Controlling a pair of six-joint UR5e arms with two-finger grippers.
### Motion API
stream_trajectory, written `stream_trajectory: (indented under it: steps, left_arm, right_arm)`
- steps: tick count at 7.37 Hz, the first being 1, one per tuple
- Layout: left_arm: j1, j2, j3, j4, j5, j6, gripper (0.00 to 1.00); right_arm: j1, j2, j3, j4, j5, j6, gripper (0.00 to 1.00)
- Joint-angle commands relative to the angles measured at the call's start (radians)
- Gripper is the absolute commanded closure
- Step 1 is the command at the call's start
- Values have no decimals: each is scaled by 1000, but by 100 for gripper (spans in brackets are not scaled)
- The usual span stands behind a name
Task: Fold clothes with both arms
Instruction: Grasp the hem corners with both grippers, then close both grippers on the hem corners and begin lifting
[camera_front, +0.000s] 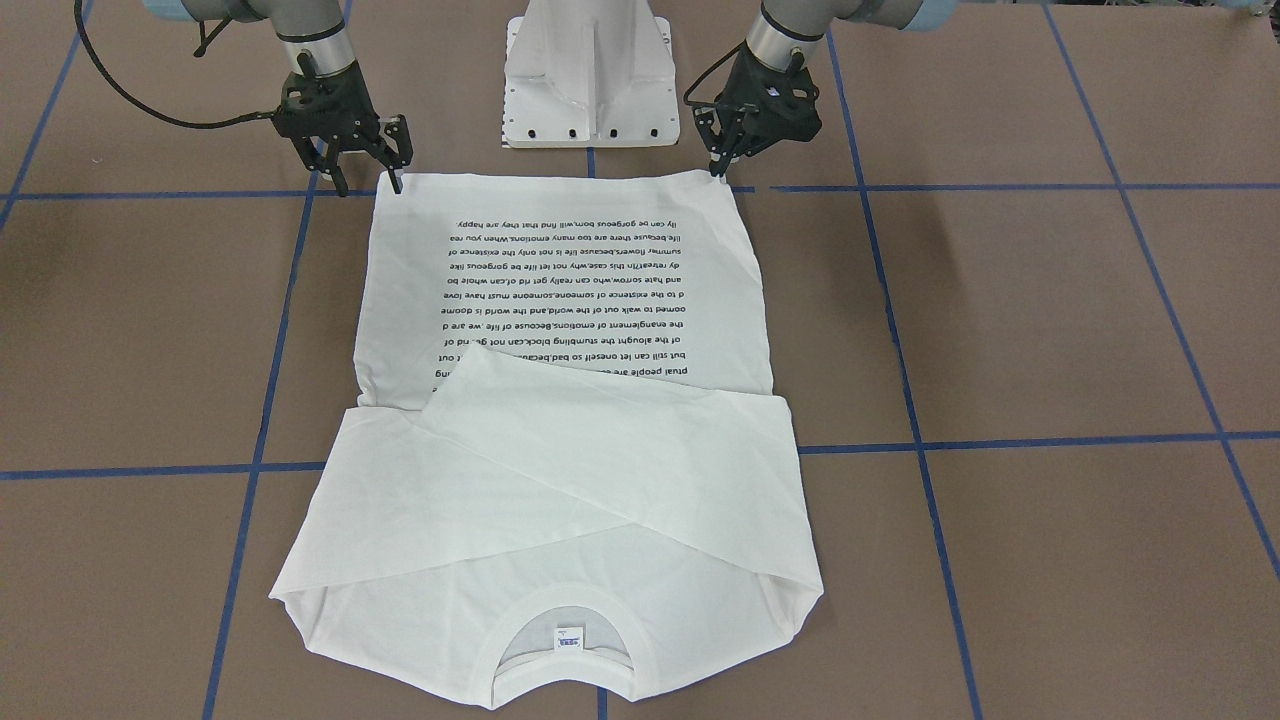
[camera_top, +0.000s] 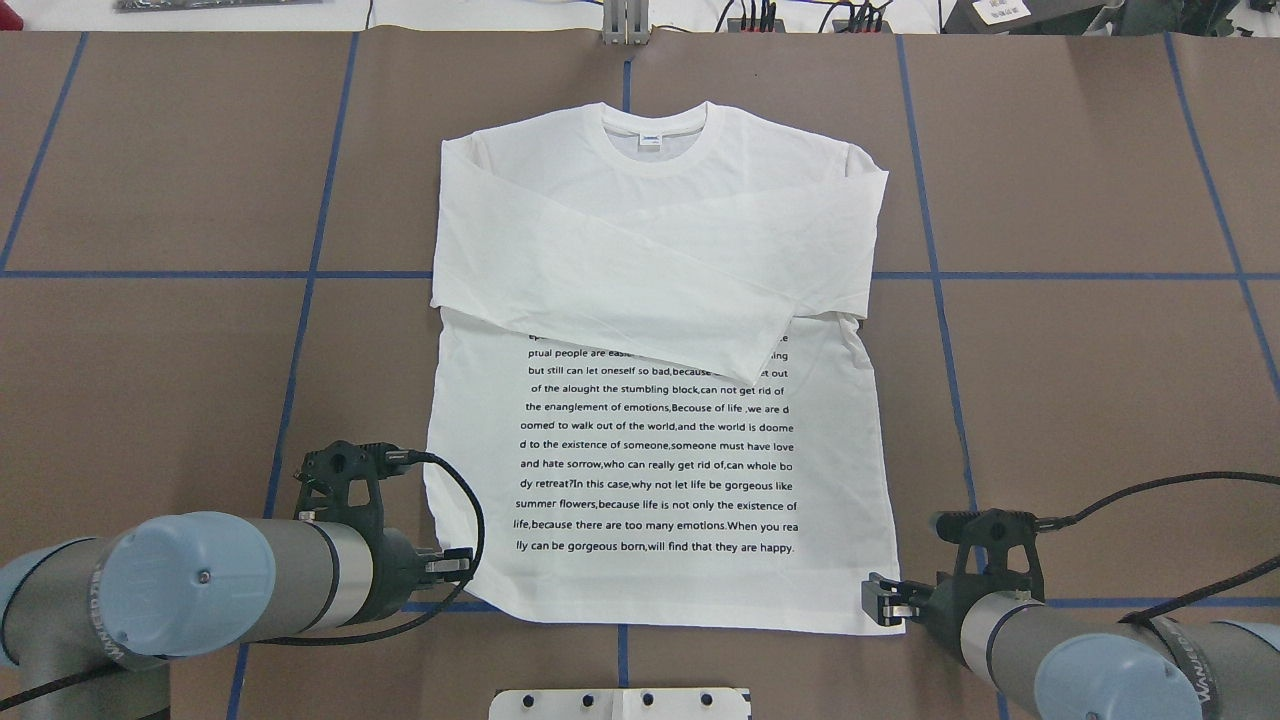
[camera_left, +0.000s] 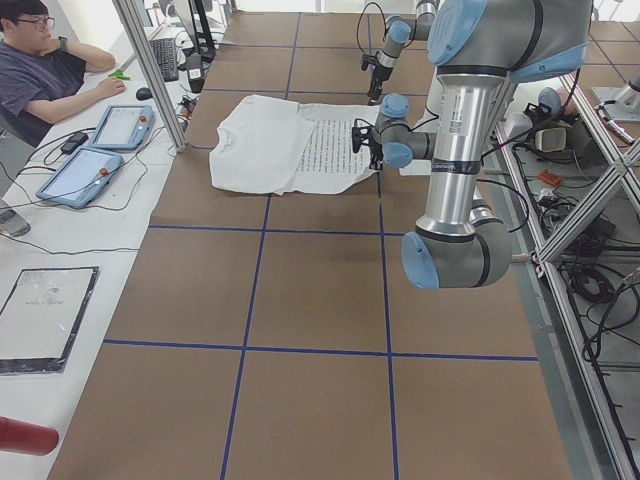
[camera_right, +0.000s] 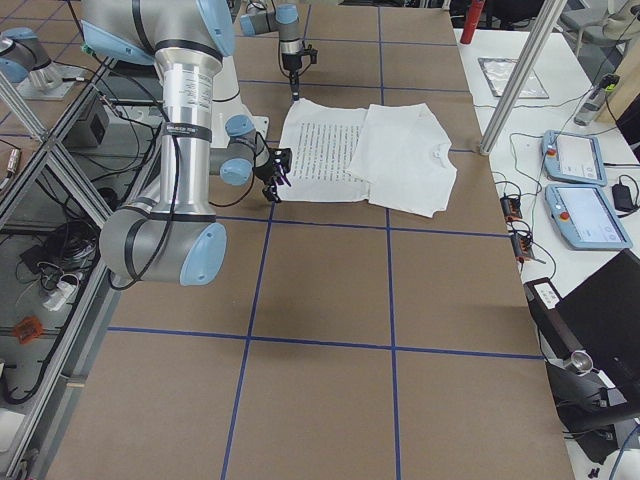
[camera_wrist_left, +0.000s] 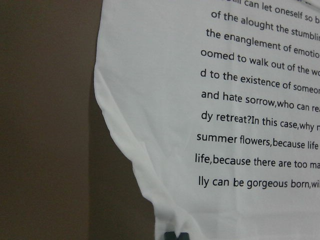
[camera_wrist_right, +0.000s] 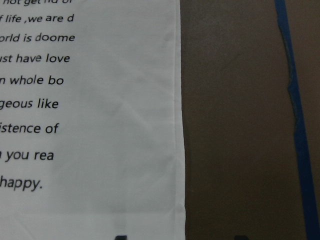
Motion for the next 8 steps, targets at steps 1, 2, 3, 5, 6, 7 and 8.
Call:
stream_trajectory:
  steps: [1, 2, 3, 5, 6, 7, 8]
  left_arm:
    - [0, 1, -7, 0, 1, 0, 100]
    - [0, 1, -7, 0, 2, 0, 100]
    - [-2, 1, -7, 0, 2, 0, 100]
    - [-3, 3, -10, 0, 2, 0, 100]
    - [-3, 3, -12, 0, 2, 0, 100]
    - [-5, 3, -14, 0, 2, 0, 100]
    - [-5, 3, -14, 0, 2, 0, 100]
  right_arm:
    - [-57, 11, 0, -34, -45, 51, 40]
    - [-67, 18, 0, -39, -48, 51, 51]
    - [-71, 40, 0, -71, -54, 51, 56]
    - [-87, 80, 0, -138, -67, 51, 56]
    - [-90, 78, 0, -139, -68, 51, 55]
    - [-88, 75, 0, -140, -73, 51, 54]
    - [-87, 67, 0, -140, -74, 50, 54]
